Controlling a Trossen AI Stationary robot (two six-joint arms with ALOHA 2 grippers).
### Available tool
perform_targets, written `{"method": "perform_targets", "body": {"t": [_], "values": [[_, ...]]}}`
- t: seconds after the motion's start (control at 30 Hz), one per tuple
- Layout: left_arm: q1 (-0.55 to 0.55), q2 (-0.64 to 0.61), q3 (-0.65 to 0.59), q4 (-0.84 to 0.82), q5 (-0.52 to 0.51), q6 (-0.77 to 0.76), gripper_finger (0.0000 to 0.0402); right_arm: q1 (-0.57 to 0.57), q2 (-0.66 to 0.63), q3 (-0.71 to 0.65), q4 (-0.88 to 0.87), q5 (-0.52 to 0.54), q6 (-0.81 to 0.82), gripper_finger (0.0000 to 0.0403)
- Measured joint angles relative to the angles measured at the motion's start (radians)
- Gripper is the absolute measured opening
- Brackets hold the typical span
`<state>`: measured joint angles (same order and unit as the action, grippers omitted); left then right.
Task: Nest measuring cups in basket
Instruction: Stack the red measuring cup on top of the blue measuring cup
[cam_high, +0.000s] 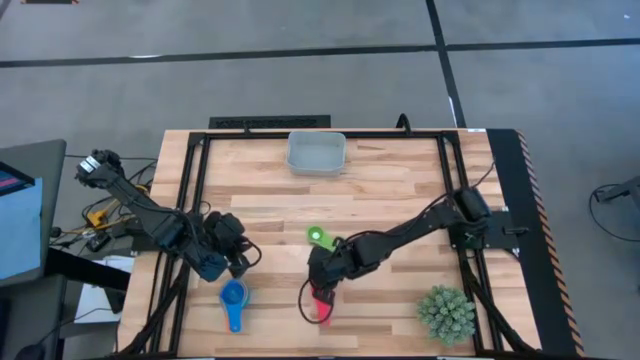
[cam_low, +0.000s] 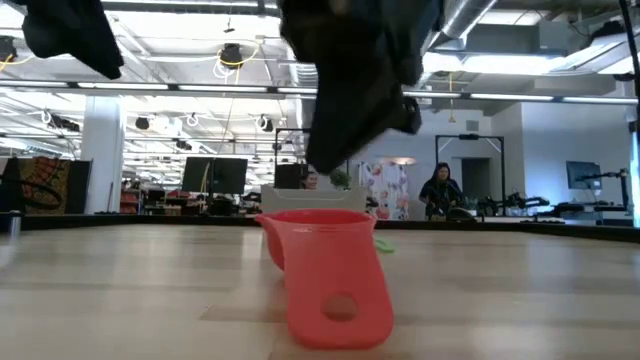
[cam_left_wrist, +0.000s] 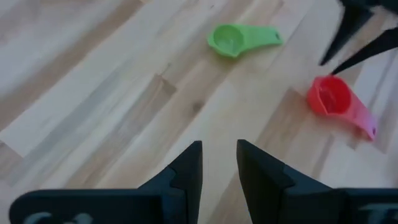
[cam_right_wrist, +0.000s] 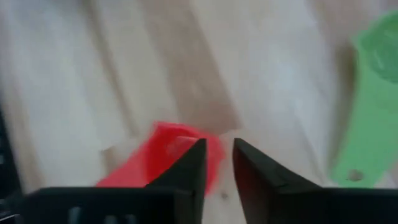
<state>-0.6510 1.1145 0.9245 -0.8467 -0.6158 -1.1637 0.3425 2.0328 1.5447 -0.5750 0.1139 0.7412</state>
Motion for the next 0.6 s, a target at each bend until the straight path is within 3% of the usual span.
{"method": "perform_targets", "body": {"t": [0.3,0.43,0.6], "values": [[0.000,0.000,0.000,0.000,-0.019,-0.039,0.0086,-0.009,0.018,-0.035,-0.010,-0.061,0.104,0.0236],[0.000,0.000,-0.001,0.003,-0.020,-0.053,0.0086,0.000,0.019,-0.035,-0.010,-0.063,0.105,0.0238],[0.000,0.000,-0.001,0.004,-0.033,-0.080,0.0086,0.000,0.035,-0.034,0.006,-0.063,0.097,0.0203]]}}
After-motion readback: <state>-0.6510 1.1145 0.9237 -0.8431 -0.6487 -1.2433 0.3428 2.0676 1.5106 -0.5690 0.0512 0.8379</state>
